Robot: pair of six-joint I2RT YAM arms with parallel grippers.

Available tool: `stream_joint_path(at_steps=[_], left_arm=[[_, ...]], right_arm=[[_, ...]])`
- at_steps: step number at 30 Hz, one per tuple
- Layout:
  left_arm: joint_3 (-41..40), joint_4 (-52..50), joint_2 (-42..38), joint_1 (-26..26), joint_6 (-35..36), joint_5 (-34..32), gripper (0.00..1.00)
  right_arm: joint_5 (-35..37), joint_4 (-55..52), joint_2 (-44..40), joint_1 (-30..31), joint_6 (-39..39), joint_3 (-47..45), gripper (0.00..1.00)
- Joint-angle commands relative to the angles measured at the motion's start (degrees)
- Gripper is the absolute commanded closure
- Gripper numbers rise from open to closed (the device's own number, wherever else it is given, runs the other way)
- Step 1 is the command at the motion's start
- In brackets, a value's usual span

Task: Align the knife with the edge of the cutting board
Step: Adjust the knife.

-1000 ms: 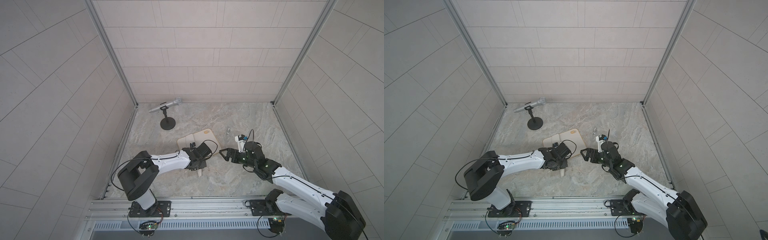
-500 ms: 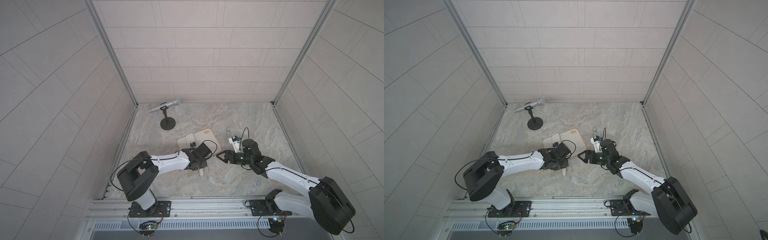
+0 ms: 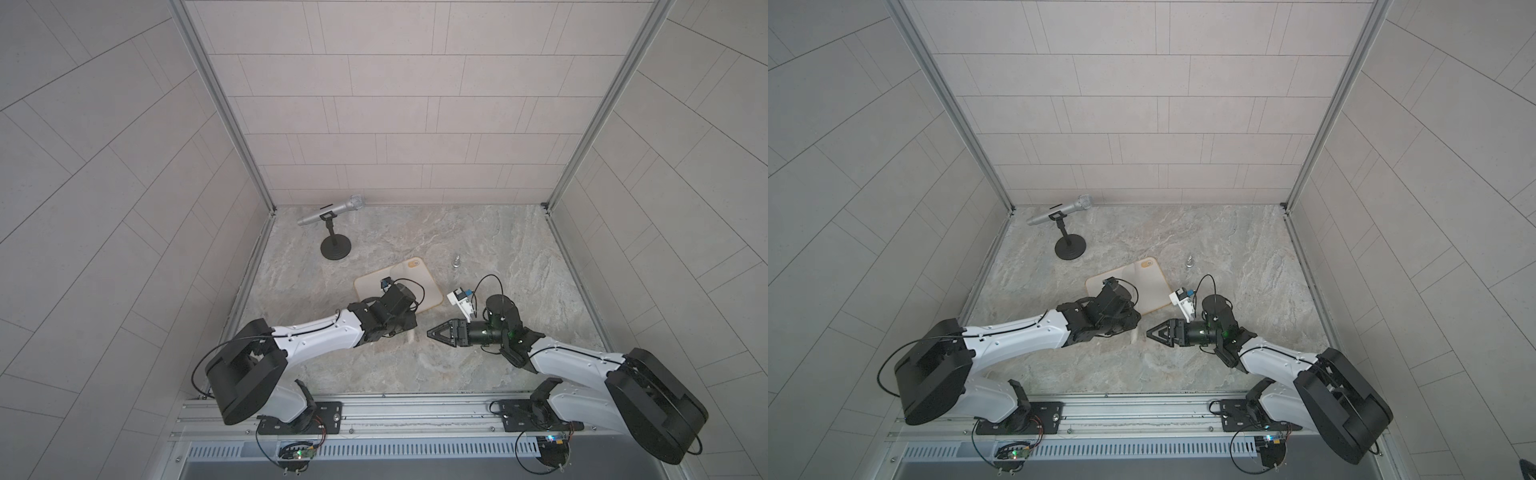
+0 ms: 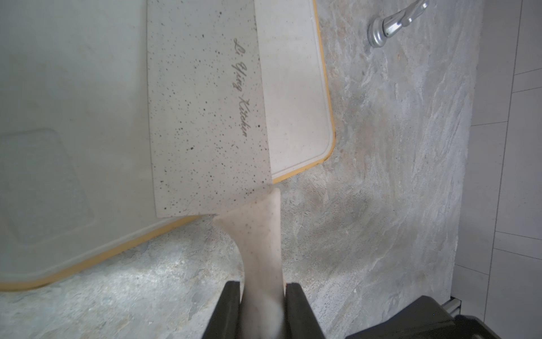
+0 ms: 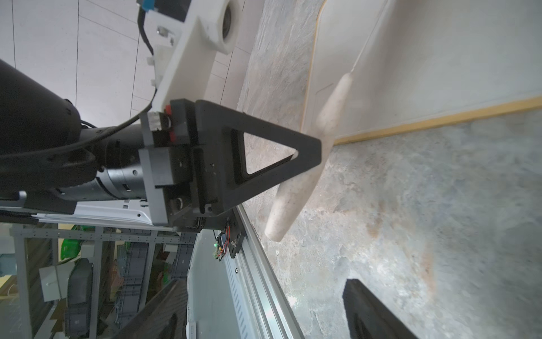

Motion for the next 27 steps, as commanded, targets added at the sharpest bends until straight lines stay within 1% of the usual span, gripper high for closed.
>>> stream_joint_path(at_steps=[1,4,7,12,19,24,27], left_arm=[[-2.03,5.91,-1.34,0.54,-0.55,1.24,1.00],[-3.69,9.27,-1.43,0.89,-1.77,1.86,1.00],[-4.82,11.35,-1.94,1.15,-2.61,2.42,1.00],[-6.02,12.26,-3.30,1.52,-3.22,2.81,1.00],[-9.78,15.80,-5.99,2.10,-6.09,3.56,1.00],[-12.20,18.91,-7.67,2.61,-7.96,4.37,1.00],[-13.07,20.35,-8.02,2.77,-8.60,4.71,1.00]], right_arm=[[0.30,2.71,2.15,2.19,0.43,1.04,0.16],[1.98,5.47,5.78,5.17,0.91,1.75,0.17],[2.38,11.59,11.02,6.65,3.09,1.84,0.18],[1.85,22.48,18.33,6.75,6.54,1.18,0.21],[1.61,35.62,26.21,6.43,11.00,2.21,0.24],[0.25,47.32,32.83,6.07,16.14,3.23,0.27],[-0.23,52.10,35.90,6.06,18.56,4.15,0.28]])
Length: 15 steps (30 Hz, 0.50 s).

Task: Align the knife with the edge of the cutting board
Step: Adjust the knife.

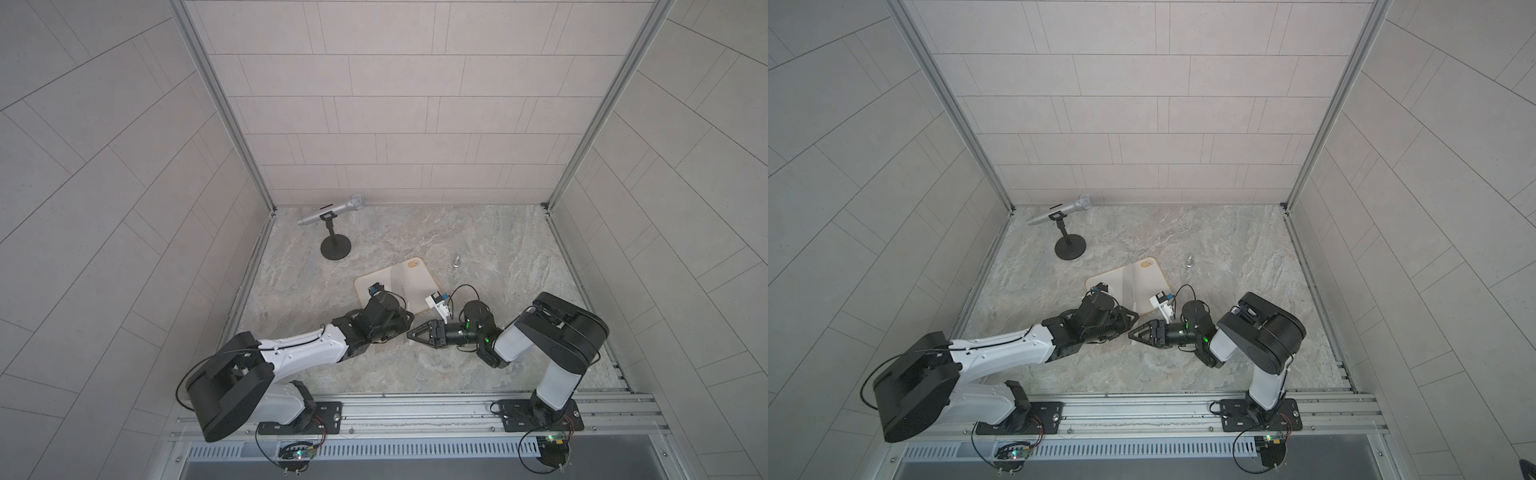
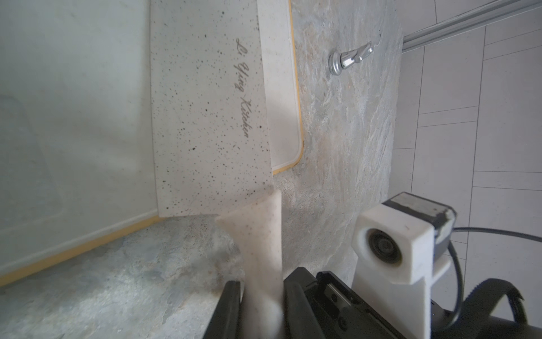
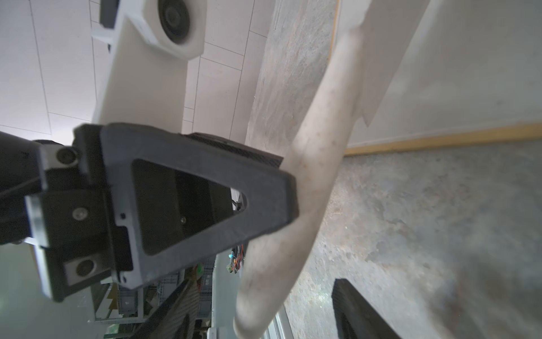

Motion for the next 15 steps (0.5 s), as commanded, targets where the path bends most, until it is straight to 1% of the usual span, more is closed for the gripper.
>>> stream_joint_path(at_steps=[1,6,11,14,15], left_arm=[[-1.11,3.62,-1.24,0.48,-1.68,0.82,1.00],[-2.60,5.84,-1.47,0.52,-2.90,1.04,1.00],[-4.55,8.33,-2.10,0.80,-4.35,1.36,1.00],[-5.19,8.40,-2.96,0.92,-4.70,1.53,1.00],[-5.28,8.32,-3.29,0.92,-4.74,1.61,1.00]], right_arm=[[-1.05,10.00,2.50,-0.27,3.84,1.29,0.29],[-0.78,10.07,3.35,-0.28,3.71,1.87,0.33],[-0.57,10.10,3.56,-0.44,3.93,2.56,0.45],[-0.56,10.10,3.69,-0.75,3.83,2.67,0.54],[-0.56,10.09,3.70,-0.80,3.88,2.75,0.56]])
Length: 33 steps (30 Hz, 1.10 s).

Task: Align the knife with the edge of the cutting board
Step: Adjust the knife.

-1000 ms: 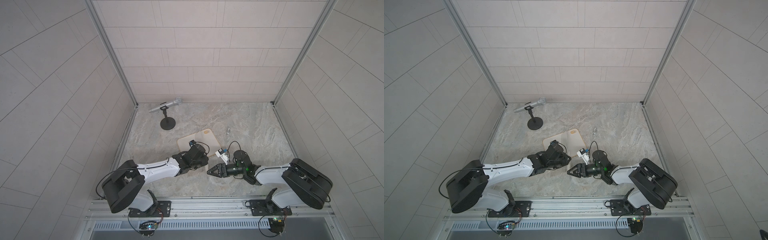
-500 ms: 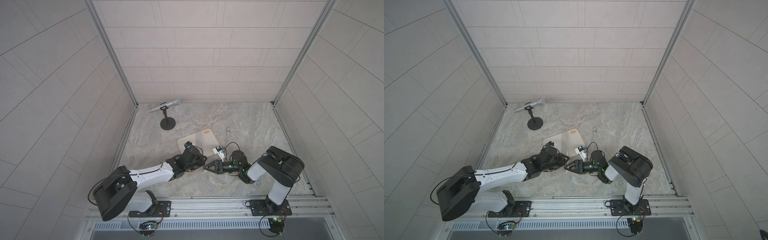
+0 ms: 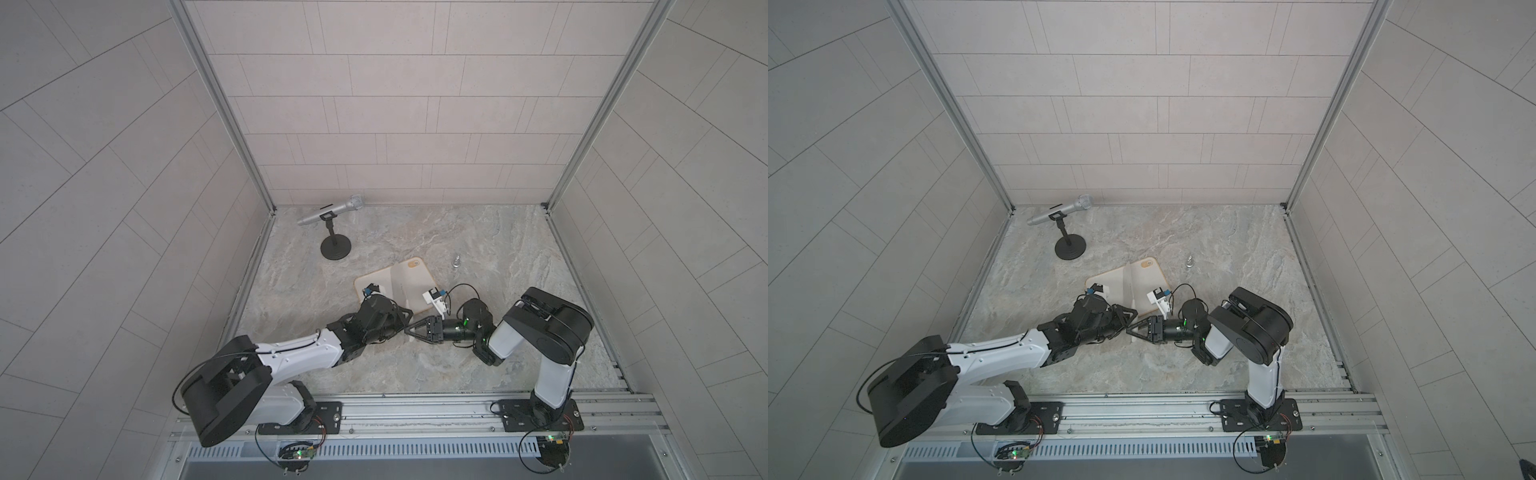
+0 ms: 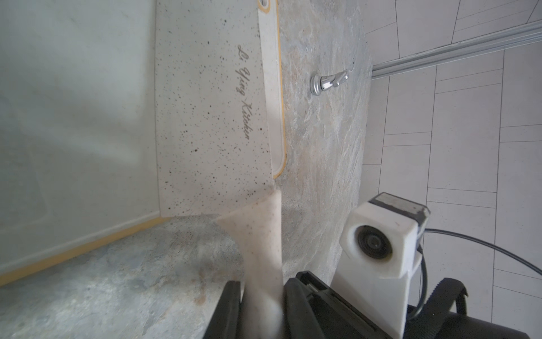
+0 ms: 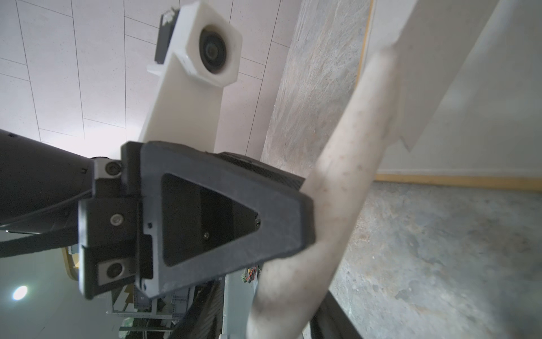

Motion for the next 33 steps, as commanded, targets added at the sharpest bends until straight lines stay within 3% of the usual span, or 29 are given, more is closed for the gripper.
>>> stream_joint_path(at_steps=[1,8,14,20,26,33], left_arm=[[-1.24,0.52,-1.59,0.18,-0.90,0.69,1.00],[-3.53,2.29,-2.51,0.14,-2.07,0.91,1.00],[-4.30,3.15,-2.60,0.26,-2.20,1.03,1.00],[-3.12,-0.88,-3.75,0.49,-0.44,1.06,1.00],[-1.21,-8.57,-6.33,0.90,2.47,0.62,0.71],[3.17,-21.62,-9.58,1.57,7.05,-0.41,0.46]], right_arm=[[0.36,3.12,0.38,-0.39,-0.02,0.98,0.57],[0.37,3.12,0.60,-0.39,0.36,1.94,0.73],[0.32,3.12,0.42,-0.22,0.64,2.65,1.00],[-0.37,3.08,-0.22,0.47,-0.45,3.16,1.00],[0.52,-5.14,-3.41,1.96,-5.55,3.69,1.00],[7.53,-35.05,-16.75,5.18,-20.65,6.84,1.00]])
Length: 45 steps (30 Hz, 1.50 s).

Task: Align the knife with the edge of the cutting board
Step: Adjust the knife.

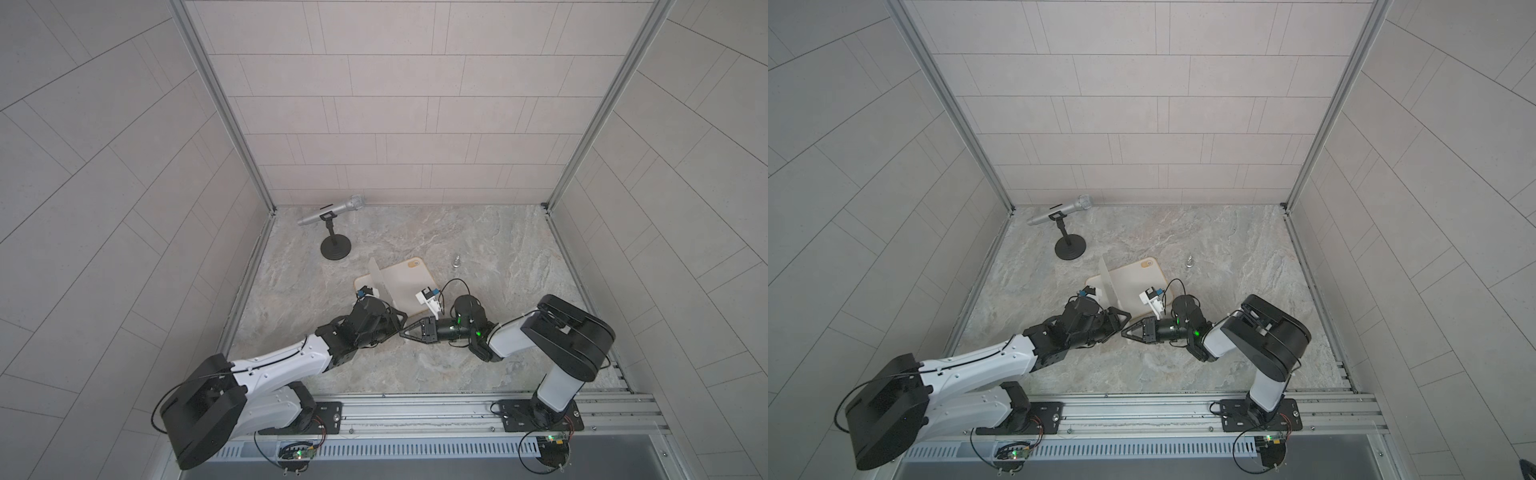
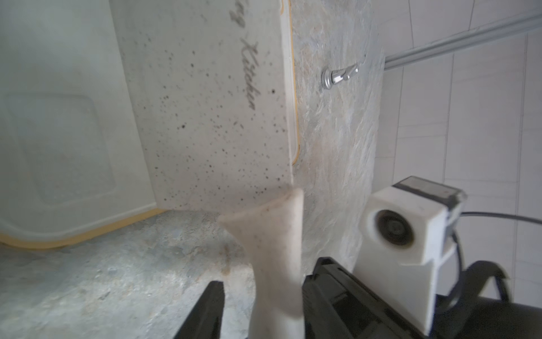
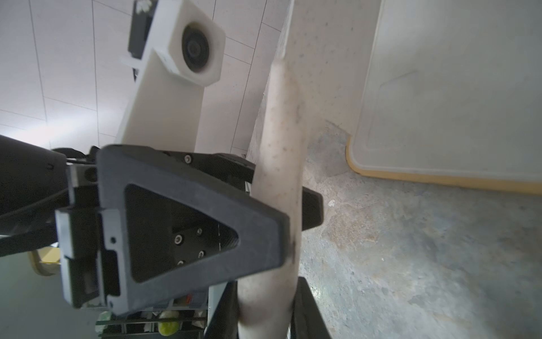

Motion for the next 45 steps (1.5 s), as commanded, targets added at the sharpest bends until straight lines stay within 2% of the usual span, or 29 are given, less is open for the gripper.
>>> stream_joint_path(at_steps=[1,3,9,15,23,28,34,40,45], left_arm=[[3.47,-10.75,-1.63,0.53,4.21,-0.33,0.43],[4.87,-14.24,-2.44,0.66,5.25,-0.72,0.36],[8.04,-22.90,-4.41,1.42,7.24,-1.67,0.14],[9.32,-26.54,-6.32,3.01,10.02,0.52,0.00],[8.34,-26.29,-5.00,6.64,11.65,6.11,0.00],[7.15,-27.30,-5.66,7.53,11.92,6.83,0.00],[6.20,-28.73,-7.96,9.94,12.08,7.36,0.00],[5.60,-30.54,-10.69,12.54,12.56,8.10,0.00],[4.84,-30.24,-10.55,13.29,12.64,8.40,0.00]], right_arm=[[5.52,-17.14,-7.31,1.67,-12.74,3.57,1.00],[9.34,-26.29,-11.03,2.91,-16.74,5.67,1.00],[18.17,-42.86,-17.03,4.60,-22.63,9.67,1.00],[26.78,-51.48,-19.67,7.19,-25.70,12.48,1.00],[35.02,-57.36,-20.01,11.31,-27.83,14.48,1.00],[42.33,-60.50,-21.73,14.94,-30.61,14.41,1.00],[48.58,-58.44,-27.36,19.18,-34.39,12.52,1.00],[52.36,-57.72,-33.94,19.50,-37.27,11.42,1.00],[55.96,-59.66,-34.73,19.45,-40.55,12.61,1.00]])
